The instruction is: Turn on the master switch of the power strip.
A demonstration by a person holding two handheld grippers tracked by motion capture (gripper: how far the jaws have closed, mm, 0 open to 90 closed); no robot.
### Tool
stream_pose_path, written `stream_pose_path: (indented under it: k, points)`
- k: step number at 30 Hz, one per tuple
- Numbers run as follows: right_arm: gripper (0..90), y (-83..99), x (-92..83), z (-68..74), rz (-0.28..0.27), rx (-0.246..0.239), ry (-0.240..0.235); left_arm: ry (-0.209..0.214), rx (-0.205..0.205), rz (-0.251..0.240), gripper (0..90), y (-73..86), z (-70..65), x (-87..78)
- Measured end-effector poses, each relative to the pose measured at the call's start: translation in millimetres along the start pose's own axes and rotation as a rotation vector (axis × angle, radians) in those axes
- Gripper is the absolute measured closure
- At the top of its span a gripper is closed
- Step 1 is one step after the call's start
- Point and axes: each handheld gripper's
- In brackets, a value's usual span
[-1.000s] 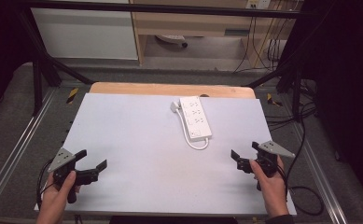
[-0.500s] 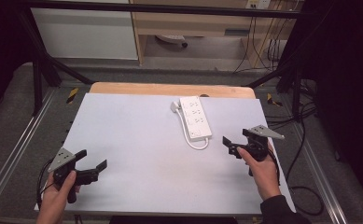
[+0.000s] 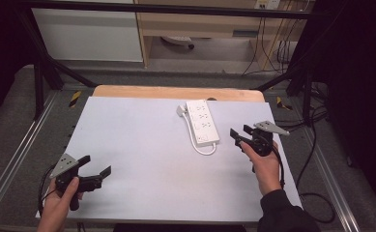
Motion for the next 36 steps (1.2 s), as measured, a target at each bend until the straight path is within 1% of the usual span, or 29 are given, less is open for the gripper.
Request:
stream_pose_path:
  k: [2,3,4,5,6,7,8,10,11,12,13,14,15,16,17,18,19,21,22,23,24,31,34,36]
  points:
    - [49.7,-3.0,3.0,2.3,0.004,-0.015,0.01,0.001,0.002,0.002,5.9,-0.1,0.0,0.3]
    - [49.7,-3.0,3.0,2.3,0.004,-0.015,0.01,0.001,0.006,0.006,5.9,-0.1,0.0,0.4]
    - [52.9,-4.8,4.8,3.5,0.002,-0.021,0.016,0.001,0.007,0.006,6.0,0.0,-0.3,0.6]
    - [60.1,-8.2,8.8,6.0,-0.007,-0.031,0.018,0.002,0.005,0.007,6.0,0.0,-0.5,0.5]
    - [60.1,-8.2,8.8,6.0,-0.007,-0.031,0.018,0.001,0.007,0.009,6.0,0.0,-0.6,0.1]
    - [65.2,-11.8,14.1,8.4,-0.016,-0.039,0.019,0.0,0.006,0.008,5.9,0.0,-0.5,0.1]
    - [65.2,-11.8,14.1,8.4,-0.016,-0.039,0.019,-0.001,0.005,0.005,5.9,-0.1,-0.4,0.2]
    - [70.1,-14.4,18.6,10.8,-0.024,-0.041,0.013,0.001,0.003,0.006,6.0,-0.1,0.0,0.7]
    - [74.6,-16.0,23.2,13.3,-0.033,-0.032,0.009,0.003,0.003,0.008,6.0,0.0,0.2,1.4]
    - [74.6,-16.0,23.2,13.3,-0.033,-0.032,0.009,0.002,0.004,0.011,6.0,0.1,0.2,1.6]
    - [77.8,-16.3,27.5,14.7,-0.038,-0.026,0.01,0.002,0.005,0.012,6.0,0.2,0.2,1.7]
    - [77.8,-16.3,27.5,14.7,-0.038,-0.026,0.01,0.001,0.007,0.013,6.0,0.2,0.1,1.4]
    - [80.3,-16.7,32.6,17.0,-0.035,-0.025,0.006,0.001,0.007,0.01,5.9,0.2,0.0,1.2]
    - [80.3,-16.7,32.6,17.0,-0.035,-0.025,0.006,-0.001,0.006,0.007,5.9,0.3,0.0,1.0]
    - [82.8,-17.2,38.1,20.1,-0.036,-0.03,0.003,-0.001,0.005,0.008,5.9,0.4,0.3,0.5]
    - [83.7,-17.2,39.9,21.3,-0.035,-0.028,-0.003,0.0,0.006,0.008,5.9,0.4,0.7,0.3]
    - [84.7,-17.3,42.1,22.8,-0.038,-0.037,-0.005,-0.001,0.004,0.011,5.9,0.4,1.0,0.0]
    - [87.0,-17.3,46.0,25.6,-0.042,-0.054,-0.003,0.0,0.003,0.008,6.0,-0.1,1.1,0.0]
    - [87.0,-17.3,46.0,25.6,-0.042,-0.054,-0.003,0.003,0.004,0.006,6.0,-0.4,1.0,0.3]
    - [89.4,-16.9,49.7,27.7,-0.038,-0.051,0.001,0.004,0.003,0.005,6.0,-0.6,0.2,1.5]
    - [90.0,-16.7,51.6,28.7,-0.038,-0.05,0.004,0.004,0.003,0.005,6.0,-0.6,0.2,1.5]
    - [90.0,-15.6,63.5,29.7,-0.021,-0.02,0.013,-0.001,0.006,0.009,6.0,-0.2,1.0,0.7]
    - [90.0,-14.9,66.0,30.3,-0.011,-0.02,0.018,-0.004,0.0,0.006,6.0,-0.2,0.7,1.3]
    - [90.0,-13.9,68.5,33.1,-0.002,-0.015,0.019,-0.002,0.006,0.007,6.0,-0.4,0.1,1.5]
Point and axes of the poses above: each handheld gripper's, and its own axes: x roughly forward along the jaws, y roughly out of its underside, z roughly to its left, and after that the axes turned 14 degrees about y, right-handed
